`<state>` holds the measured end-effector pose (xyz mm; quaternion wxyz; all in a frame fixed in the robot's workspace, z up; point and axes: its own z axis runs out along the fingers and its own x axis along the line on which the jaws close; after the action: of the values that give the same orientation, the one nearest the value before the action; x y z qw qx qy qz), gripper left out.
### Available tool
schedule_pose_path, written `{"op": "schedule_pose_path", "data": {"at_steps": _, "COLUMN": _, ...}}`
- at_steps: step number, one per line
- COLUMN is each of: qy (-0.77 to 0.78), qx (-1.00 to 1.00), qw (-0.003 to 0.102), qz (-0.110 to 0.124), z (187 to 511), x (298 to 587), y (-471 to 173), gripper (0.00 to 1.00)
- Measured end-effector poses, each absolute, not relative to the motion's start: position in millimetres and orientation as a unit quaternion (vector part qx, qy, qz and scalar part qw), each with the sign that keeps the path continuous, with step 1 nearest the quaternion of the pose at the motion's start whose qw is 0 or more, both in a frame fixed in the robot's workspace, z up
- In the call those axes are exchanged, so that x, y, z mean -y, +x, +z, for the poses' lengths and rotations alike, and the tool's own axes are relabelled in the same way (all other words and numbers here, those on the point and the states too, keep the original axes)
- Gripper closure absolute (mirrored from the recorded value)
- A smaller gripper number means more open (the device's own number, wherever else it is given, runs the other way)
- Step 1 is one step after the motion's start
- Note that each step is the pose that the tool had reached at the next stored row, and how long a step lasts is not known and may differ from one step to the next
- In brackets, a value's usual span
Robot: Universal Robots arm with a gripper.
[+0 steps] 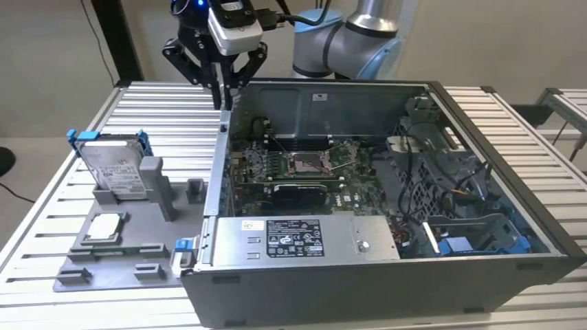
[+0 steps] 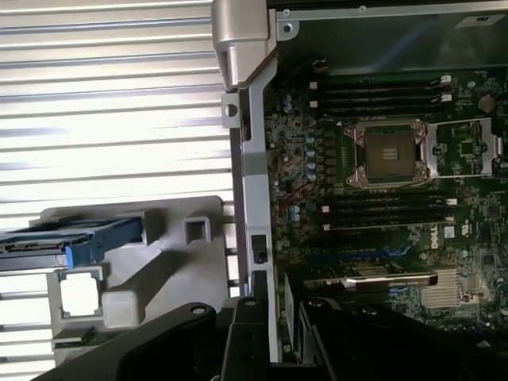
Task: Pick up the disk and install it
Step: 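Reach for the disk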
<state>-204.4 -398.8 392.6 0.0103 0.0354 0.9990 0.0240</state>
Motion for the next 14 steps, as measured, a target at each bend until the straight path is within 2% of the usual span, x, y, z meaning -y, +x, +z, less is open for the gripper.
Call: {"op": "schedule_pose_path", "data": {"at_steps": 14, "qy": 0.035, "qx": -0.999, "qw": 0.010, "qz": 0.024, "z": 393, "x": 399, "y": -219, "gripper": 0.00}}
